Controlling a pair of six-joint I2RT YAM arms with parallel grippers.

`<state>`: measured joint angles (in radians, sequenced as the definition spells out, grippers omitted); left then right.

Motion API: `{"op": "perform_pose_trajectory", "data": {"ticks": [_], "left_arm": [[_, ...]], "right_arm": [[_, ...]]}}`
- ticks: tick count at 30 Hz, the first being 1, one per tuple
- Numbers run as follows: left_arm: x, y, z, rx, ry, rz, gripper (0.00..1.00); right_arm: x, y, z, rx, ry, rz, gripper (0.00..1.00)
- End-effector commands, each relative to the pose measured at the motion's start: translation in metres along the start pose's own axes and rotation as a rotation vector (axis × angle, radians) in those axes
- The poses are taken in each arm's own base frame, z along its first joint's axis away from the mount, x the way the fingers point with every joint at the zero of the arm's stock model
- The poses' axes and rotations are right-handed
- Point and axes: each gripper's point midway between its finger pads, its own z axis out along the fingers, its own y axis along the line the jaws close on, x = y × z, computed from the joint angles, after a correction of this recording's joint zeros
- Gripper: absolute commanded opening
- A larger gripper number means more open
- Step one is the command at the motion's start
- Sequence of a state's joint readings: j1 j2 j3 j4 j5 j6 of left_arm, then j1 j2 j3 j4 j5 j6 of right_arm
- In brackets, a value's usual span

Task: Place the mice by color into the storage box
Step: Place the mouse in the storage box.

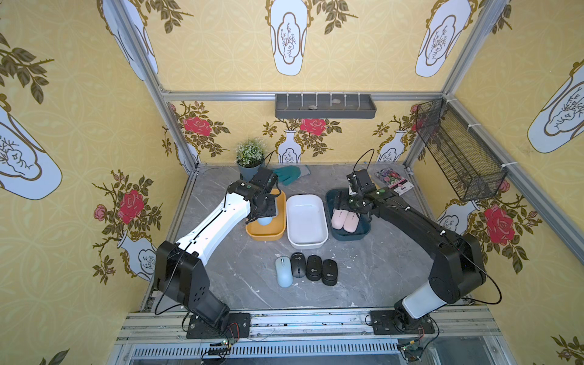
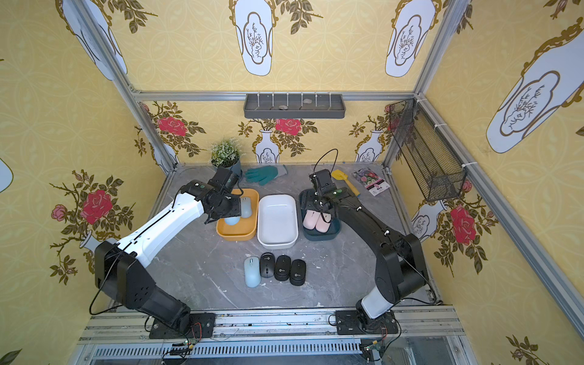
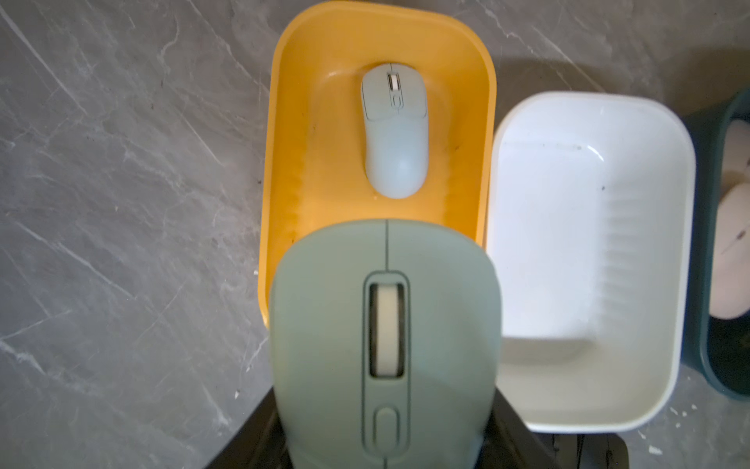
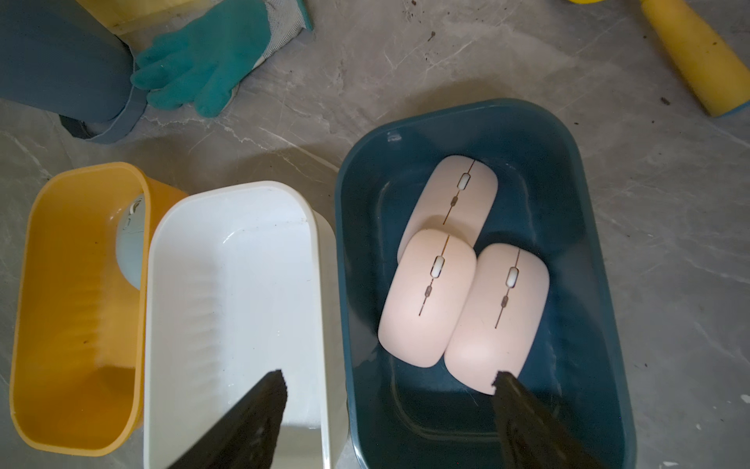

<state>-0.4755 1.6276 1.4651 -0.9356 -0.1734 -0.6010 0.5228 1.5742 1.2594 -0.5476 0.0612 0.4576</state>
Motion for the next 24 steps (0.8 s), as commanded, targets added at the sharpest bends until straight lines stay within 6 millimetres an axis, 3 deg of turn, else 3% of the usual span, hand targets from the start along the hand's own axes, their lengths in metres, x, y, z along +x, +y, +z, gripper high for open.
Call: {"op": "perform_pose_trajectory", "data": {"ticks": [1, 9, 16, 24], "left_arm": [[-0.025, 0.001, 0.023, 0.015, -0.018, -0.011, 0.53], [-0.046, 0.0, 0.084, 0.0, 0.041, -0.016, 0.54], [-0.05, 0.003, 0.103, 0.0, 0.063, -0.022, 0.55], [-0.041, 0.008, 0.127, 0.018, 0.117, -0.029, 0.56]], "right_arm": [[-0.003, -0.001, 0.001, -0.008, -0.022, 0.002, 0.82], [0.0, 0.0, 0.01, -0.018, -0.003, 0.01, 0.82], [0.001, -0.001, 0.019, -0.012, 0.012, 0.007, 0.82], [0.003, 0.0, 0.032, -0.014, 0.035, -0.003, 0.82]]}}
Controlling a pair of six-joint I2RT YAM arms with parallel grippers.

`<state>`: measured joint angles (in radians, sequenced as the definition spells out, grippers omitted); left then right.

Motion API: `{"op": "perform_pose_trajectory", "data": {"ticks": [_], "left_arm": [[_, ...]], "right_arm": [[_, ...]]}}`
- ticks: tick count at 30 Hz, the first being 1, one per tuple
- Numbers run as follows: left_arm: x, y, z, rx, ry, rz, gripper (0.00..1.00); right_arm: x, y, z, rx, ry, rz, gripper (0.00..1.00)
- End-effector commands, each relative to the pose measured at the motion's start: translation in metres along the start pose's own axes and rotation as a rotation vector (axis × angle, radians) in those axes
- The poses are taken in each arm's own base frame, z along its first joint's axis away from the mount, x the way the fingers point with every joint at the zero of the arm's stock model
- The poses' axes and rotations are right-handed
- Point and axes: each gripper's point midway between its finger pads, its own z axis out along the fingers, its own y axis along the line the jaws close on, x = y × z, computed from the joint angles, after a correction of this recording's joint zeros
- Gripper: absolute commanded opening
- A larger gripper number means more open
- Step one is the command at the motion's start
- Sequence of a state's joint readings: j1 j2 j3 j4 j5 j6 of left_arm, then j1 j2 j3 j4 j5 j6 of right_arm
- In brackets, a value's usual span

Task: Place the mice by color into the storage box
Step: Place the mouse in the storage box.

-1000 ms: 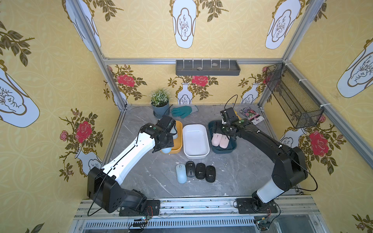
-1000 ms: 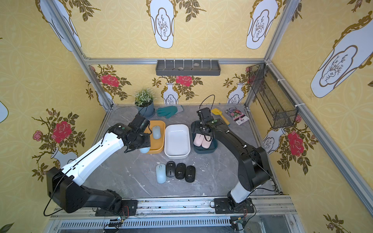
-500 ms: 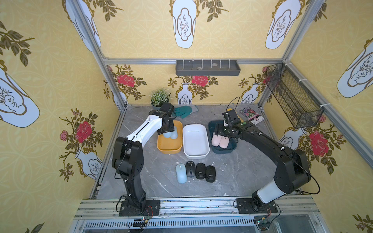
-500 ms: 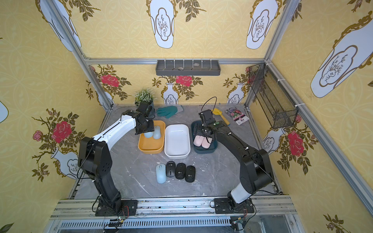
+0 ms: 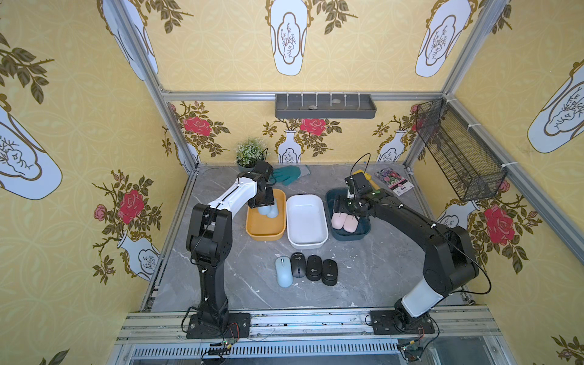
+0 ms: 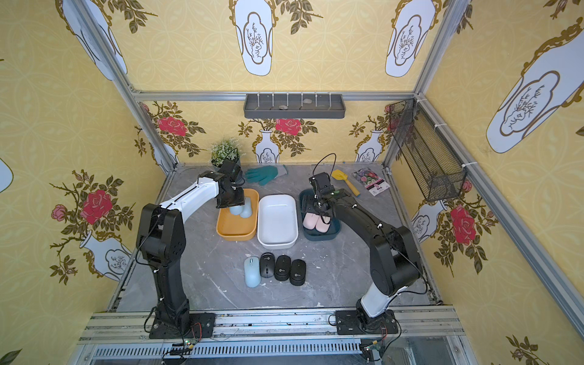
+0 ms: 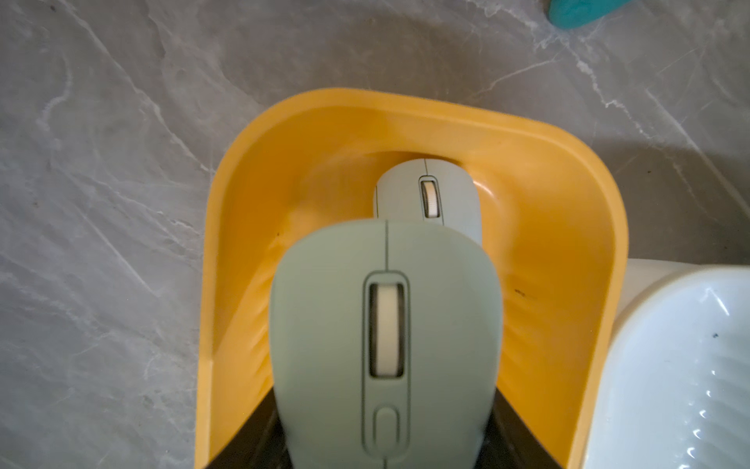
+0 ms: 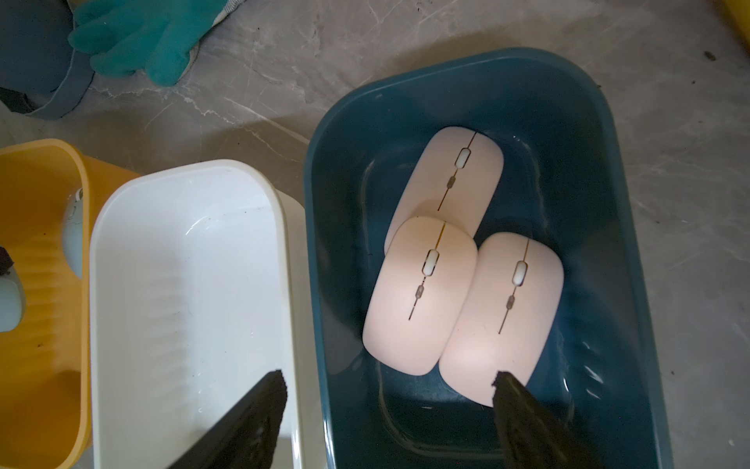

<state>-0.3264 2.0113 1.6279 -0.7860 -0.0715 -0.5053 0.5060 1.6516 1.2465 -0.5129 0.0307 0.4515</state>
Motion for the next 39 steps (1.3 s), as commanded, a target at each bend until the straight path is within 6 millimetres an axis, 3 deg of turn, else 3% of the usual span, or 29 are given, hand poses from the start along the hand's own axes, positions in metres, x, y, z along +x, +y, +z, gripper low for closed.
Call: {"op": "perform_pose_trajectory", "data": {"ticks": [1, 18, 24, 29, 39], "left_arm": [[0.004, -0.001, 0.013, 0.016, 0.023, 0.006, 0.56], [0.011, 0.003, 0.04, 0.007, 0.072, -0.001, 0.59], [0.009, 0.002, 0.039, 0.009, 0.069, -0.006, 0.71], [0.001, 0.002, 0.019, 0.013, 0.033, -0.007, 0.77], [-0.001, -0.009, -0.056, 0.098, -0.053, 0.005, 0.85]], "right_arm": [[-0.009, 0.006, 0.003, -0.021, -0.026, -0.01, 0.82], [-0.007, 0.005, 0.007, -0.017, -0.016, -0.018, 0.82], [-0.006, 0.005, 0.005, -0.018, -0.011, -0.014, 0.82], [-0.005, 0.003, 0.002, -0.014, -0.014, -0.007, 0.82], [-0.007, 0.004, -0.004, -0.014, -0.024, 0.003, 0.82]]}}
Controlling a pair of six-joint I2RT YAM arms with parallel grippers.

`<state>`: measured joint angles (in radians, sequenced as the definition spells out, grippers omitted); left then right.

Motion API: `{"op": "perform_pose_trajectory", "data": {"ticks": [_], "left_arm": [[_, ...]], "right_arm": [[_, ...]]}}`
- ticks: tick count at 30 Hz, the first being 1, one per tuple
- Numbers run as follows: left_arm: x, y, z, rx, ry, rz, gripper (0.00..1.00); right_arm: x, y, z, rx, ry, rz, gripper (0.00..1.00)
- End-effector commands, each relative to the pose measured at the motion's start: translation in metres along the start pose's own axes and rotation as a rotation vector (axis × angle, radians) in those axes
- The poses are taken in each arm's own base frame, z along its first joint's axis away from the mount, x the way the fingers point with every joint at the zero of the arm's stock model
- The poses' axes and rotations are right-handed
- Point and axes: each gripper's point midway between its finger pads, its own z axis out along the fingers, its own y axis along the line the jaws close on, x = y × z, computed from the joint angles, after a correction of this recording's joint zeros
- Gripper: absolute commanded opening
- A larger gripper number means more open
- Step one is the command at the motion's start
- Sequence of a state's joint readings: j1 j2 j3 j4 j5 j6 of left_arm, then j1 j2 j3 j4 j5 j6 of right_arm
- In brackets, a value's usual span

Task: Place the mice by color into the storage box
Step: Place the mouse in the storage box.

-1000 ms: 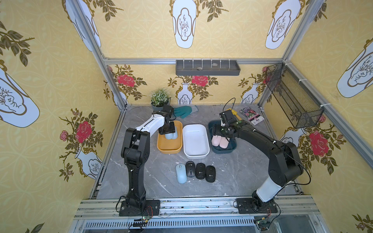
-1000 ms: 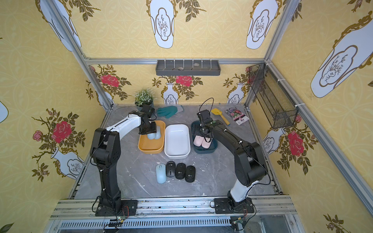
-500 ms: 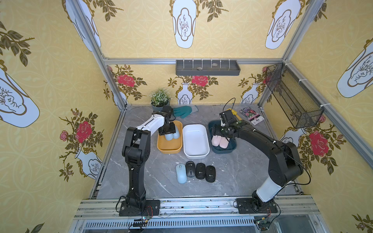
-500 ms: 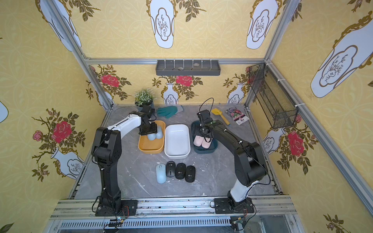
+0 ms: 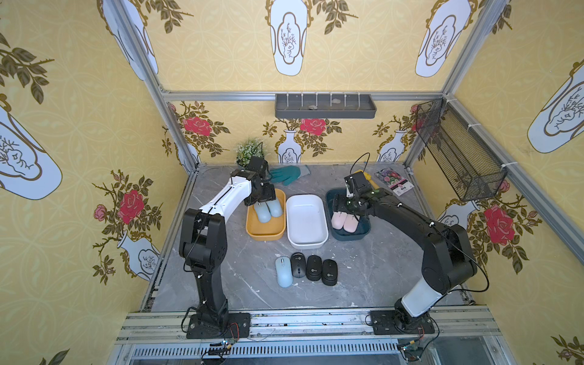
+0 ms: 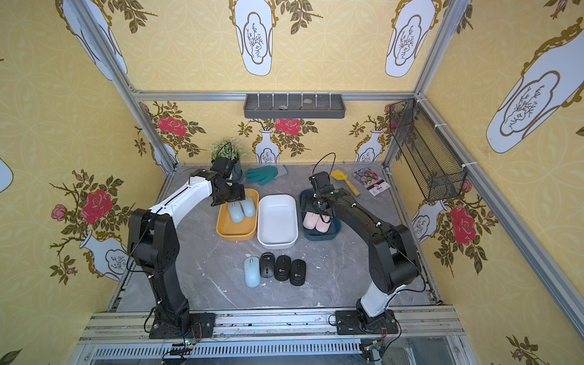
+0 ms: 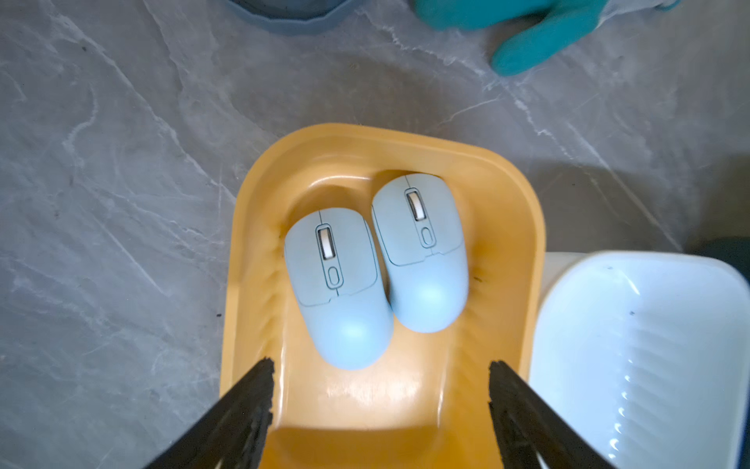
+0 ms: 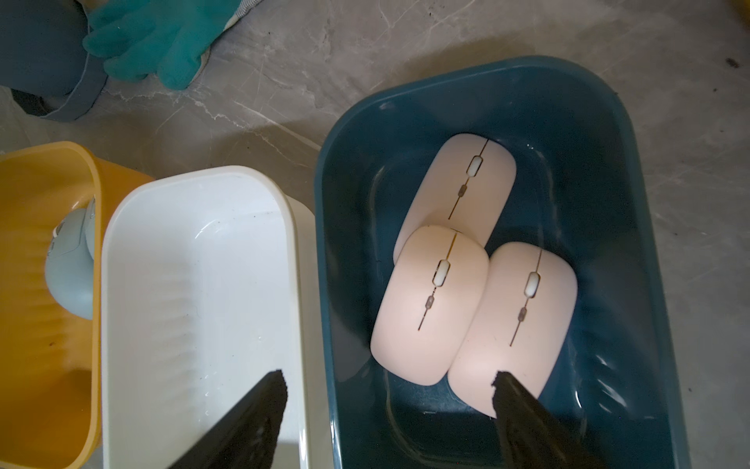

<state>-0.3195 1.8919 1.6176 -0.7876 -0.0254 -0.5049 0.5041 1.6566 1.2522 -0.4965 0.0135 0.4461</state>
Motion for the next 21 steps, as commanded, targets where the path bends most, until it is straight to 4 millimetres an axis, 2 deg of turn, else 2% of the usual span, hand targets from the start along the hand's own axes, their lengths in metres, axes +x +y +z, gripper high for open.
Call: {"op": "perform_pose_trajectory", "data": {"ticks": [1, 6, 9, 13, 17, 21], "left_arm": [[0.013, -0.005, -0.017, 0.015, 0.025, 0.028, 0.86], [0.038, -0.016, -0.049, 0.002, 0.017, 0.084, 0.87], [0.066, -0.026, -0.064, 0.0, 0.021, 0.116, 0.88], [0.099, -0.029, -0.082, 0.001, 0.031, 0.121, 0.89], [0.135, -0.035, -0.089, 0.045, 0.066, 0.103, 0.88], [0.178, -0.034, -0.085, 0.045, 0.134, 0.082, 0.87]], "right_arm": [[-0.004, -0.001, -0.006, 0.009, -0.019, 0.007, 0.82], [-0.01, 0.001, -0.016, 0.004, -0.047, 0.014, 0.82], [-0.017, 0.007, -0.023, -0.013, -0.067, 0.015, 0.82], [-0.021, 0.015, -0.026, -0.026, -0.082, 0.009, 0.82], [-0.018, 0.019, -0.022, -0.023, -0.069, -0.004, 0.82], [-0.008, 0.02, -0.017, -0.011, -0.05, -0.01, 0.82]]}}
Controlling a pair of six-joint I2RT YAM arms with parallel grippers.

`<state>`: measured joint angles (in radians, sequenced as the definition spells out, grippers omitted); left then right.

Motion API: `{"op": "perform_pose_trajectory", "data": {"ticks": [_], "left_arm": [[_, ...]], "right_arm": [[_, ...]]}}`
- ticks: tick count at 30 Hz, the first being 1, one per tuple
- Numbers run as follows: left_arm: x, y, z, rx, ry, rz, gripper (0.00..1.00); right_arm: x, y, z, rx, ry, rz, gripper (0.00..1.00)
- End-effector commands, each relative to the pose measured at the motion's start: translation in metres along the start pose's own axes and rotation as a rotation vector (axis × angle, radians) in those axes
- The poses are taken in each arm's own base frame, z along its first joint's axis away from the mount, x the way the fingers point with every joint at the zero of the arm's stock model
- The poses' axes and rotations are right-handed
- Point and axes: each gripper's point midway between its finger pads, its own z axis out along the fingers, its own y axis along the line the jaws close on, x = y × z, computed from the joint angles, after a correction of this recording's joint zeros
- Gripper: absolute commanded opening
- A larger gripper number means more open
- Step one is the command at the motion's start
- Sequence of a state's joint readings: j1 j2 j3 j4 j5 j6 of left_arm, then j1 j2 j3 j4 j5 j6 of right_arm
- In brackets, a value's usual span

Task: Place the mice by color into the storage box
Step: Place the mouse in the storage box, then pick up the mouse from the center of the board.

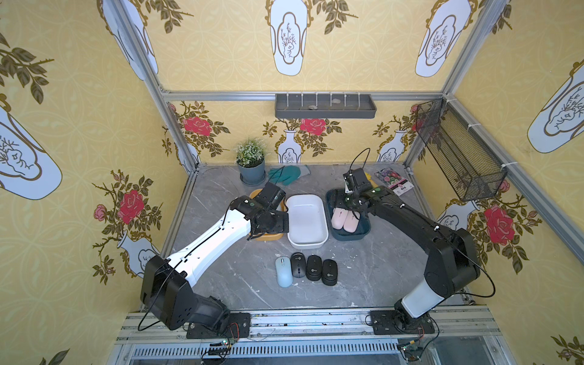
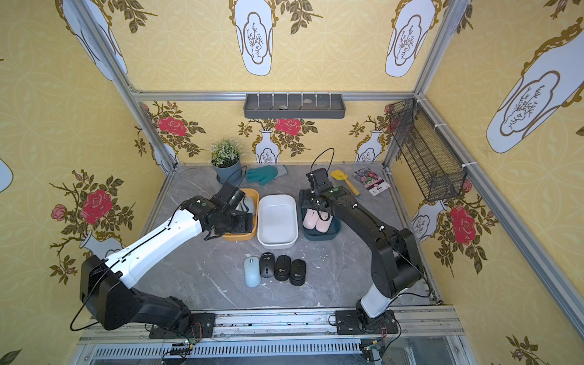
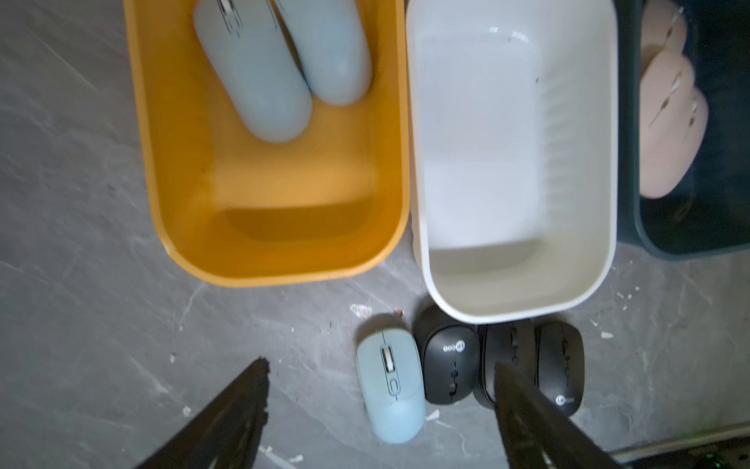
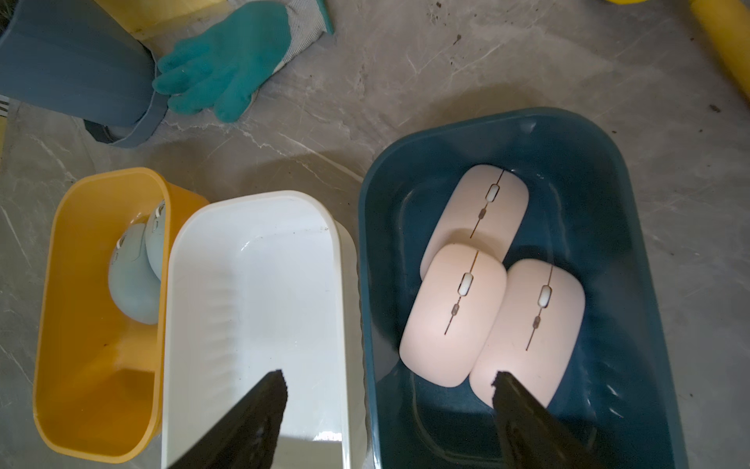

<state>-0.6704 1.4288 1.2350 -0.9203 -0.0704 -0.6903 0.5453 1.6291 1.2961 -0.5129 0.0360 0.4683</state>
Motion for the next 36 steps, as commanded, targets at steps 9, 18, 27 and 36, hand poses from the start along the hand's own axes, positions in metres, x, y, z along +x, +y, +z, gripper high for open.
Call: {"op": "perform_pose_trajectory", "data": {"ticks": [9, 18, 27, 36], "left_arm": [[0.095, -0.002, 0.027, 0.024, 0.183, -0.127, 0.85], [0.124, -0.013, 0.049, 0.005, 0.257, -0.121, 0.85], [0.137, -0.007, 0.073, -0.045, 0.304, -0.148, 0.81], [0.147, 0.002, 0.085, -0.088, 0.331, -0.159, 0.79]], "right_arm": [[0.018, -0.005, 0.003, 0.03, 0.015, 0.002, 0.82], [0.024, -0.006, 0.009, 0.03, 0.03, -0.002, 0.82], [0.029, -0.007, 0.011, 0.028, 0.04, -0.012, 0.82], [0.03, -0.007, 0.015, 0.026, 0.048, -0.016, 0.82]]}}
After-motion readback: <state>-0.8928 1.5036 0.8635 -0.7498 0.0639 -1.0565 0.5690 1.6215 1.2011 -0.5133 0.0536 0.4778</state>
